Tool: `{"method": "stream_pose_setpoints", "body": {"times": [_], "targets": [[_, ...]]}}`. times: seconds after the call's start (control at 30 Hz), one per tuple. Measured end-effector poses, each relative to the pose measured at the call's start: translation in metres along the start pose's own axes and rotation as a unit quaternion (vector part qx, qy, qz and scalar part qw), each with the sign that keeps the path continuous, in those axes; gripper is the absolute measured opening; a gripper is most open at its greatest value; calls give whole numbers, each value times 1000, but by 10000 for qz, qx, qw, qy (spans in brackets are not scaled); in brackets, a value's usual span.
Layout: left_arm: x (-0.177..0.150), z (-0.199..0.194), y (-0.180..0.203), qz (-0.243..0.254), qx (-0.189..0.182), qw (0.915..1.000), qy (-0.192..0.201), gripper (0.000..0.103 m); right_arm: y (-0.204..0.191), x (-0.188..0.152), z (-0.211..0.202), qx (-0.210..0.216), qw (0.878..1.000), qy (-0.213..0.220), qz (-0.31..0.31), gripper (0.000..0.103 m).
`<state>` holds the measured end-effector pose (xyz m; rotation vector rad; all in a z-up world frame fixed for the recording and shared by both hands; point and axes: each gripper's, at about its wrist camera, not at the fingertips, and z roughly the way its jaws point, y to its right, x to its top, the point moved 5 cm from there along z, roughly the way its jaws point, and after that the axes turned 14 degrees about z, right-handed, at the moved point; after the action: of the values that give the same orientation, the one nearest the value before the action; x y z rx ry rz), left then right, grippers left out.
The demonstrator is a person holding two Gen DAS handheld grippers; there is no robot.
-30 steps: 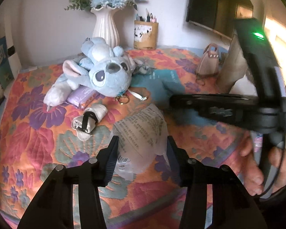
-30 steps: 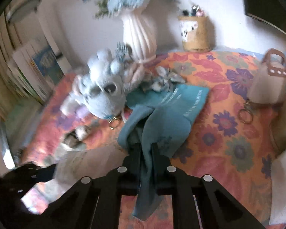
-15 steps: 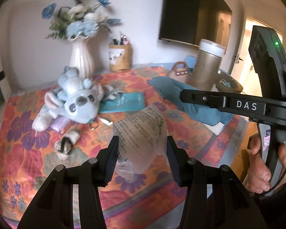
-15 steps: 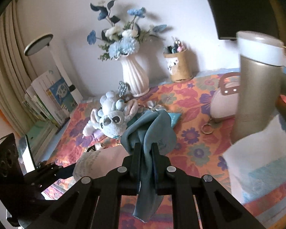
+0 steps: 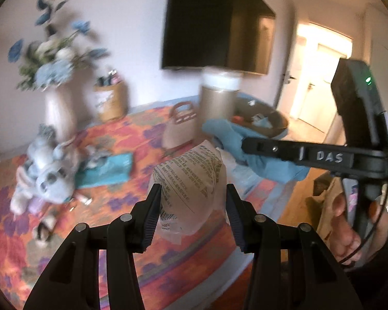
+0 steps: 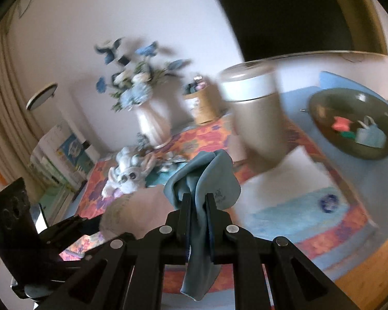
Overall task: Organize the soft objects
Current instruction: 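Carry the bag and blue cloth to the glass bowl and open both tools inside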
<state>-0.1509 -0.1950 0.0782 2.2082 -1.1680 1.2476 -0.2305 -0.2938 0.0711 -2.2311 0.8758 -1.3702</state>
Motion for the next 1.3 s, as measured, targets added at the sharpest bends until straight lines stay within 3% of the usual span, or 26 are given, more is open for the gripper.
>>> {"method": "stream_pose_setpoints", "body": {"times": [0.23,0.4,0.57,0.7,0.9,1.1,1.17,1.2,1.23,1.27,1.3], "targets": [[53,10,49,352,-499,9975,369,45,56,30,-43,-379,9964,608,444,10],[88,32,83,532,-676,9958,299,45,99,53,-73,-495,9902,1020,813,10],[124,63,114,713,-508,9960,190,45,135,86,-96,-573,9822,1432,1074,10],[155,93,122,540,-387,9977,106,45,160,118,-105,-630,9762,1666,1237,10],[193,146,130,224,-207,9995,-102,45,212,163,-94,-815,9653,1725,1782,10],[209,203,130,-75,-145,9995,-274,47,261,196,-52,-1024,9605,1366,2196,10],[212,219,128,-141,-55,9995,-273,55,270,202,-36,-928,9636,1151,2227,24],[214,228,128,-173,-1,9994,-284,71,275,204,-26,-839,9659,961,2255,30],[213,235,127,-203,38,9993,-308,79,279,203,-23,-799,9666,872,2273,44],[214,239,127,-211,-18,9993,-306,79,282,201,-22,-809,9662,847,2294,53],[213,242,129,-211,-129,9991,-333,79,286,199,-24,-852,9650,912,2308,54]]}}
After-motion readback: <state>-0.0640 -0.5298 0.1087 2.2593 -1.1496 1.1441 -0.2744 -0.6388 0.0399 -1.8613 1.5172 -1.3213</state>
